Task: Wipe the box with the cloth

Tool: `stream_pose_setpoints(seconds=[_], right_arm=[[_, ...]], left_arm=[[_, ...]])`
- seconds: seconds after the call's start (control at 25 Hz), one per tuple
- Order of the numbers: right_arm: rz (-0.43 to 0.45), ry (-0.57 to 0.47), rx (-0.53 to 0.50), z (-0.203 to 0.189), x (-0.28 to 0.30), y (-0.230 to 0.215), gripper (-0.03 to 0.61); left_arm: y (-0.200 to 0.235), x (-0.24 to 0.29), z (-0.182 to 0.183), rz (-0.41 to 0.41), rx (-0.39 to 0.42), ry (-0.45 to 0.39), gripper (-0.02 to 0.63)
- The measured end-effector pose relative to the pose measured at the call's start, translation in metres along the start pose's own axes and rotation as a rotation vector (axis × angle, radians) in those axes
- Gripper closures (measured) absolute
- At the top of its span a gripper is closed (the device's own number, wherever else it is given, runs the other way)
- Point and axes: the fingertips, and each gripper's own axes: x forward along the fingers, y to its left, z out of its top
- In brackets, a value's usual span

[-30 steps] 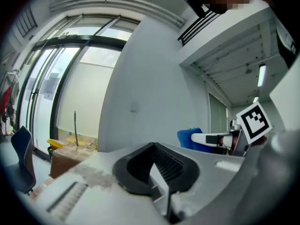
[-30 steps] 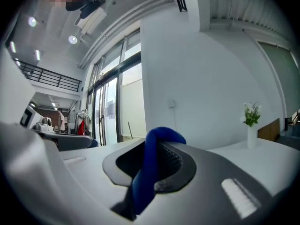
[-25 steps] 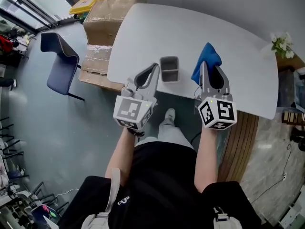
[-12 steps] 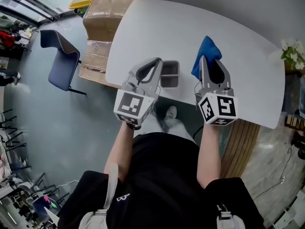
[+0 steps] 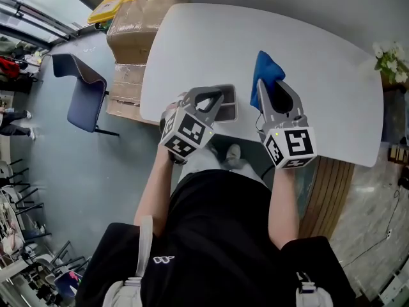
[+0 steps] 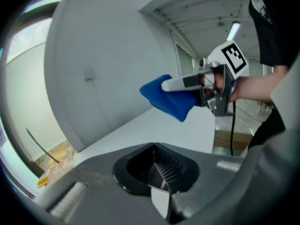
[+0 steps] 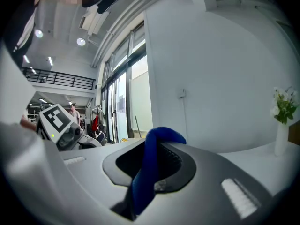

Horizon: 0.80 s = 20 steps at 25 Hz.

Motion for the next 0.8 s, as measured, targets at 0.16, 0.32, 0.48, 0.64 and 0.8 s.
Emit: stream_pose_setpoints(seconds=[0.16, 0.32, 0.48, 0.64, 0.8], right_arm=[[-0.011, 0.009, 0.011, -0.008, -0.006, -0.01, 0.523], [-0.022, 0.021, 0.022, -0.017, -0.012, -0.018, 0.523], [-0.031, 0.038, 0.04, -0.027, -0.016, -0.024, 0.523], [-0.035, 0.05, 0.052, -0.034, -0.018, -0.026, 0.523], [-0.037, 0.058, 0.057, -0.037, -0.019, -0.027, 0.523]], left_arm=[[-0.021, 0.026, -0.036, -0.119, 0.141, 0.205, 0.58], [-0.034, 0.045, -0.059, -0.192, 0.234, 0.327, 0.552], [-0.04, 0.061, -0.082, -0.234, 0.315, 0.431, 0.551], [-0.044, 0.072, -0.098, -0.269, 0.385, 0.516, 0.551], [-0.046, 0.082, -0.112, -0.298, 0.419, 0.585, 0.551]])
